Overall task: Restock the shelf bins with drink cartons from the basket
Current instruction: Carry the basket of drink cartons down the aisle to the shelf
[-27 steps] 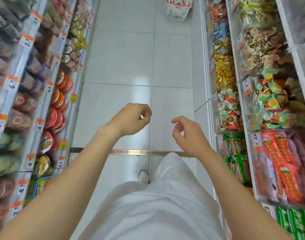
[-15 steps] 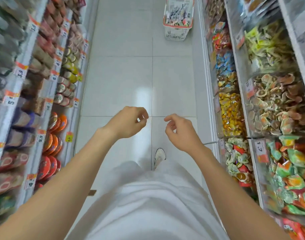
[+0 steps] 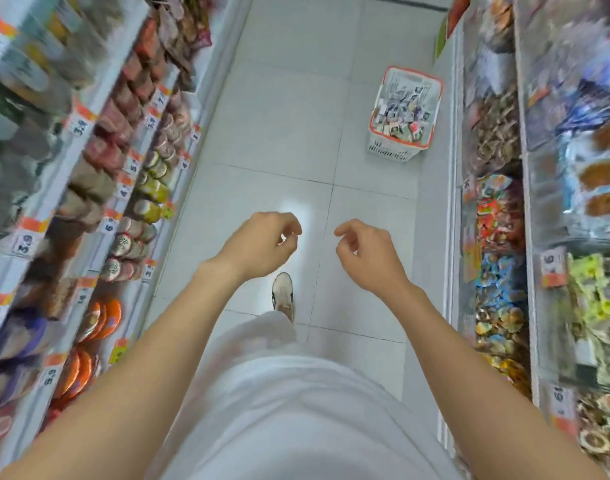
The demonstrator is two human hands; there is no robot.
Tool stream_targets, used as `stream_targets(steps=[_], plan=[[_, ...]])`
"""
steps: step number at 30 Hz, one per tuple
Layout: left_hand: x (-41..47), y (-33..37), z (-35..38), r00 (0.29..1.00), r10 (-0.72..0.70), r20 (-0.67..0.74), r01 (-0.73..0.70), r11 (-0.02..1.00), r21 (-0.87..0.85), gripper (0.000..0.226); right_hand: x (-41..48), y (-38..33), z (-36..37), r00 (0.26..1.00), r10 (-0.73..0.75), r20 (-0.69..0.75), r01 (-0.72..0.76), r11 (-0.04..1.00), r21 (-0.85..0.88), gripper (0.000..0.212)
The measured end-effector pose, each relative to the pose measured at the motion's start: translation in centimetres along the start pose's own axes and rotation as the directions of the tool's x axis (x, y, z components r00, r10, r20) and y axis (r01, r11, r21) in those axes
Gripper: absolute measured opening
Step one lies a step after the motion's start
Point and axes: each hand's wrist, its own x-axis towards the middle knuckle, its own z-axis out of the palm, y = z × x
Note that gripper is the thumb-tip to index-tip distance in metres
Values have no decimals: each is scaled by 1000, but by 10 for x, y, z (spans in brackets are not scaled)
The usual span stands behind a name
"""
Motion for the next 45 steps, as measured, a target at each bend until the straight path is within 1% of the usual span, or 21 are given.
stream_targets(steps=[3, 6, 10, 14, 18, 21, 26, 28, 30, 32, 34, 36, 38, 40, 43, 45], plan=[[83, -4, -48, 999, 28, 41, -29, 999, 23, 21, 81, -28, -27, 999, 31, -21, -31, 999, -8, 26], [171, 4, -91, 994, 64, 84, -72, 993, 90, 23, 156, -41, -58, 998, 54, -35, -54, 999, 4, 25], [297, 24, -138, 985, 133, 113, -151, 975, 165, 24, 258, -44, -99, 996, 71, -48, -69, 997, 43, 26], [434, 37, -174, 971, 176, 164, -213, 947, 241, 26, 382, -37, -135, 993, 71, -96, -67, 996, 52, 27], [564, 45, -215, 968, 169, 187, -206, 958, 198, 23, 506, -33, -178, 992, 80, -93, -74, 995, 69, 28], [647, 46, -249, 969, 155, 193, -193, 961, 199, 22, 590, -37, -213, 996, 81, -34, -80, 996, 37, 29], [777, 46, -308, 976, 139, 165, -173, 963, 208, 26, 732, -49, -268, 995, 71, 74, -68, 997, -42, 30], [834, 48, -329, 970, 160, 185, -198, 957, 212, 28, 788, -53, -288, 996, 78, 54, -75, 996, -48, 29], [896, 51, -345, 953, 187, 239, -243, 942, 231, 29, 841, -51, -304, 996, 93, -15, -94, 995, -36, 28], [962, 57, -356, 928, 223, 300, -304, 917, 259, 29, 889, -45, -316, 984, 139, -111, -141, 990, -8, 27], [1025, 68, -361, 893, 255, 370, -375, 877, 300, 28, 924, -37, -325, 955, 231, -186, -225, 973, 55, 26], [1084, 82, -355, 853, 271, 446, -445, 825, 348, 29, 948, -28, -331, 910, 347, -228, -327, 937, 120, 26], [1135, 101, -341, 790, 265, 553, -519, 770, 371, 31, 963, -13, -333, 859, 430, -278, -392, 902, 184, 26], [1176, 121, -316, 700, 240, 672, -590, 725, 356, 35, 969, 5, -334, 802, 522, -290, -462, 850, 252, 24], [1225, 149, -272, 588, 212, 781, -616, 743, 262, 31, 975, 37, -331, 709, 649, -275, -554, 755, 351, 26], [1251, 166, -237, 542, 190, 819, -623, 745, 239, 26, 984, 59, -333, 622, 743, -249, -617, 660, 428, 29]])
